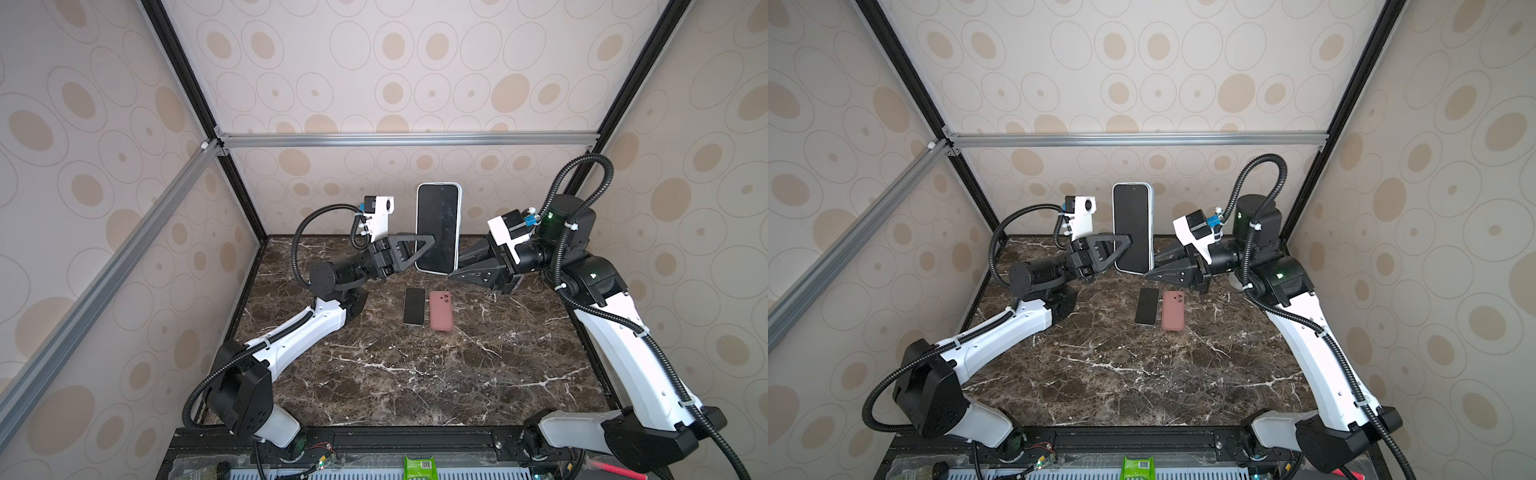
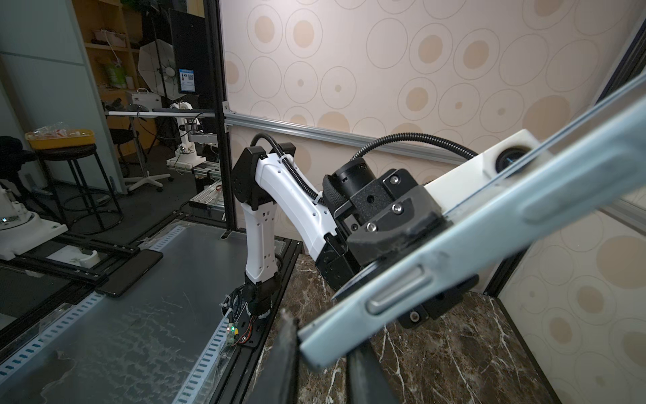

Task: Take the phone out of the phone case
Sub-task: Remove the phone case from the phone.

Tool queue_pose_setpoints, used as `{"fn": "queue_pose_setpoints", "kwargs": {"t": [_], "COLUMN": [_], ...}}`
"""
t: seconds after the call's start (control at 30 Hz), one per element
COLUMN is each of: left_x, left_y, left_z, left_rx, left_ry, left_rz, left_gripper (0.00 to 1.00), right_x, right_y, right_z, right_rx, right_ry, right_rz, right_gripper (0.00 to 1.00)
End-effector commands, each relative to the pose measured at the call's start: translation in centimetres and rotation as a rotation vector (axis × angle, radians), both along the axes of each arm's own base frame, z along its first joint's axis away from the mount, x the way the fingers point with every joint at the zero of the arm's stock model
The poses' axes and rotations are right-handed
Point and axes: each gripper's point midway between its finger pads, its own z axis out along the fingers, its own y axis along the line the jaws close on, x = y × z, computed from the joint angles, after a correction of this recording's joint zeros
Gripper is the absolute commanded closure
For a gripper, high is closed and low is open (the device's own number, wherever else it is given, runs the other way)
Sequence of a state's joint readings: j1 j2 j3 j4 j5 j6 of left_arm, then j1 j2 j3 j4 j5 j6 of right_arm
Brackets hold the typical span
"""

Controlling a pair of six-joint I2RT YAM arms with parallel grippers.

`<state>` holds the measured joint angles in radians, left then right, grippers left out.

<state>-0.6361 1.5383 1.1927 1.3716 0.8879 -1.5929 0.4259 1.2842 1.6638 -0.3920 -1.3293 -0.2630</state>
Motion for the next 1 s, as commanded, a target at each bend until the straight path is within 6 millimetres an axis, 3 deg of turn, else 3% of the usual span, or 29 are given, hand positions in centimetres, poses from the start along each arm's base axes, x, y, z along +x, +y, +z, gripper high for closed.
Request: {"fn": "queue_pose_setpoints", "kwargs": {"t": [0.0, 0.6, 0.97], "left_x": [1.8, -0.3, -0.8], "left_y": [-6.6, -6.3, -6.0], "left_z": [-16.3, -13.4, -11.9], "left_rx": [0.485, 0.389, 0.347], "left_ry": [0.352, 0.284, 0.235], "left_rz": [-0.238, -0.286, -0.291], "left_gripper": [1.0, 1.0, 1.0], "right_x": [-9.5, -8.0, -5.8], "right_y": [-2.9, -0.7, 0.6], "right_z": [7.1, 7.0, 8.0], "right_rx": [0.217, 0.231, 0.266], "right_ry": [-0.527, -0.435, -0.349], "right_rz": [0.231, 0.231, 0.155], "right_gripper": [1.0, 1.0, 1.0]}}
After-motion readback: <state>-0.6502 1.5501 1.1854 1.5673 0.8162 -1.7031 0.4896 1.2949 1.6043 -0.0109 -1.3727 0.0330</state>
